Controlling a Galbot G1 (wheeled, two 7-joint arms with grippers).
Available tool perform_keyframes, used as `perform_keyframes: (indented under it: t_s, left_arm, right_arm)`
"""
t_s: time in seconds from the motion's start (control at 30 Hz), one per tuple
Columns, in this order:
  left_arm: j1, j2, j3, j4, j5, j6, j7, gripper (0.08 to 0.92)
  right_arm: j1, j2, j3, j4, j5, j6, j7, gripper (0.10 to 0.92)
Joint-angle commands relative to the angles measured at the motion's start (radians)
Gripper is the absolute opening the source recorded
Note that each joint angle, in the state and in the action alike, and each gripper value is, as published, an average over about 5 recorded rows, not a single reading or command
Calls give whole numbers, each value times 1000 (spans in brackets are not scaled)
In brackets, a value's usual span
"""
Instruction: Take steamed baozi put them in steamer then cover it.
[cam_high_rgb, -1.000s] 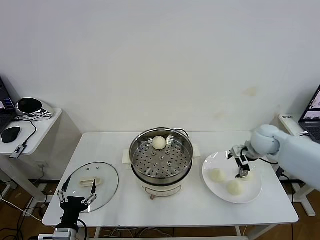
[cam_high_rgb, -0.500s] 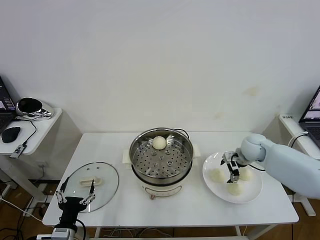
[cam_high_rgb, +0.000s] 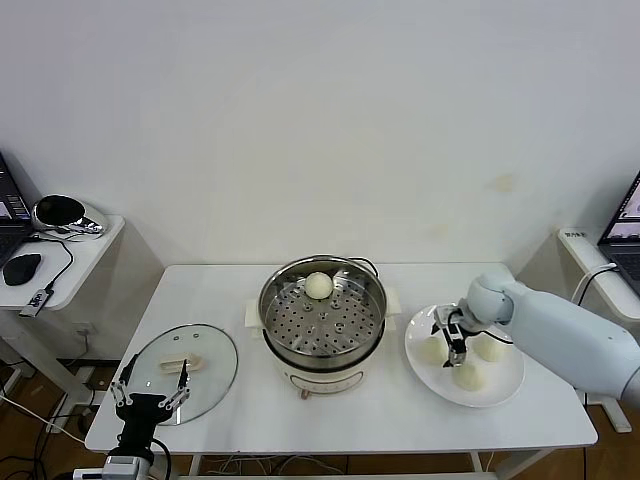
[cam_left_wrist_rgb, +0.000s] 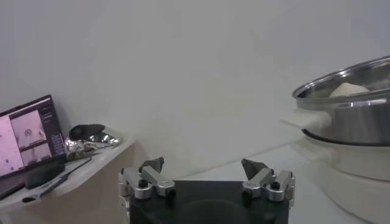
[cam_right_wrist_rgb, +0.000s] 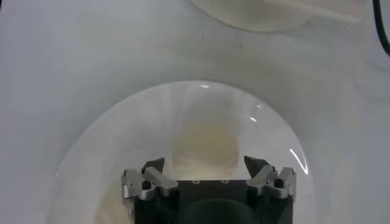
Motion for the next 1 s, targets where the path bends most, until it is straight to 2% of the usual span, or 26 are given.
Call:
perform_keyframes:
  t_s: [0.03, 0.4, 0.57, 0.83, 1.0]
  left_arm:
    - [-1, -1, 1, 2, 0, 1, 0, 823]
    - [-1, -1, -2, -2, 0, 0, 0, 823]
    - [-1, 1, 2, -6, -1, 0, 0, 823]
    - [1, 13, 6, -16, -8, 1, -1, 823]
    - [2, 28, 8, -22, -13, 1, -1, 823]
  right_arm:
    - [-11, 31, 8, -31, -14, -9, -6, 746]
    - [31, 14, 4, -15, -6, -16, -36, 628]
    - [105, -40, -16, 43, 43, -26, -53, 604]
    - [400, -181, -161, 208, 227, -63, -84, 601]
    - [673, -178, -350, 302, 368, -118, -72, 603]
